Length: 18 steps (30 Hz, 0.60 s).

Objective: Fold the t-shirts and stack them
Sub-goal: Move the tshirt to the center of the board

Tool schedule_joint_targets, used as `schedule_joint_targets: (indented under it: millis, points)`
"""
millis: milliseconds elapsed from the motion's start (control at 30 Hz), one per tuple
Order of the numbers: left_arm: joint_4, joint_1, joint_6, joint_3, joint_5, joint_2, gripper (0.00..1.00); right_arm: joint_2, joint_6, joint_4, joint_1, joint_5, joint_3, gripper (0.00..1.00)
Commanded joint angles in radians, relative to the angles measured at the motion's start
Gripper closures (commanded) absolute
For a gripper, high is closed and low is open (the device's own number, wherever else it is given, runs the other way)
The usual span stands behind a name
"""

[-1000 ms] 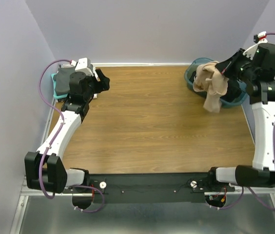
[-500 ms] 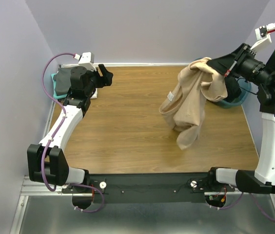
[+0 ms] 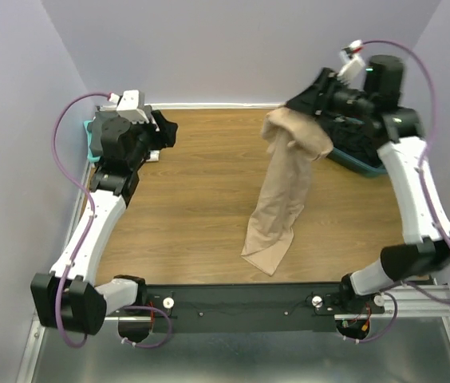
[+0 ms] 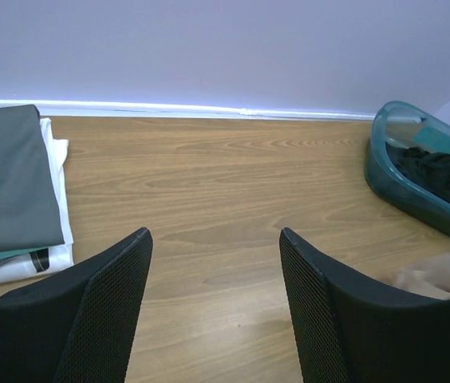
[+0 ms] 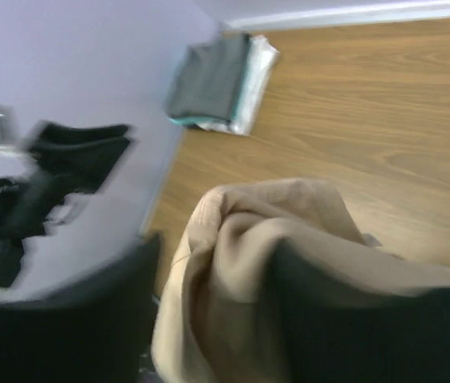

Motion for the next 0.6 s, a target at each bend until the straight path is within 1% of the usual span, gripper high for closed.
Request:
schedule_joint_targets:
  millis: [0,67,167,267,300,333,367,400,467,500,533,567]
  points:
    - [-0.117,0.002,-0.013,-0.086,-0.021,-0.121,0.28,0.163,-0.021,0.031,0.092,0.232,-0.06,0.2]
    - [-0.148,-0.004,-0.048,-0.123,-0.01,-0.152,0.28,0.25,-0.021,0.033,0.093,0.27,-0.093,0.09]
    - [-0.171,-0.026,-0.089,-0.198,0.008,-0.215,0.28,0.291,-0.03,0.036,0.099,0.342,-0.142,0.07]
    - [-0.173,-0.053,-0.145,-0.272,0.013,-0.276,0.27,0.265,-0.038,0.037,0.101,0.414,-0.265,0.07]
    - [-0.171,-0.06,-0.164,-0.293,0.011,-0.296,0.27,0.233,-0.047,0.037,0.101,0.434,-0.341,0.07]
    - [-0.173,-0.066,-0.171,-0.298,0.011,-0.301,0.27,0.216,-0.048,0.039,0.099,0.492,-0.377,0.07]
    - [-0.171,-0.084,-0.177,-0.301,0.002,-0.307,0.27,0.178,-0.045,0.037,0.099,0.529,-0.455,0.07]
    - [-0.17,-0.095,-0.191,-0.298,-0.004,-0.304,0.27,0.162,-0.032,0.037,0.101,0.593,-0.489,0.06]
    - [-0.158,-0.127,-0.2,-0.29,-0.022,-0.295,0.27,0.128,-0.03,0.04,0.099,0.636,-0.555,0.06]
    - [-0.15,-0.165,-0.206,-0.281,-0.039,-0.274,0.27,0.101,-0.024,0.042,0.099,0.68,-0.616,0.05]
    - [-0.139,-0.182,-0.206,-0.275,-0.044,-0.257,0.27,0.09,-0.019,0.043,0.099,0.681,-0.644,0.05]
    - [-0.13,-0.198,-0.215,-0.269,-0.044,-0.238,0.27,0.079,-0.015,0.045,0.099,0.722,-0.669,0.04]
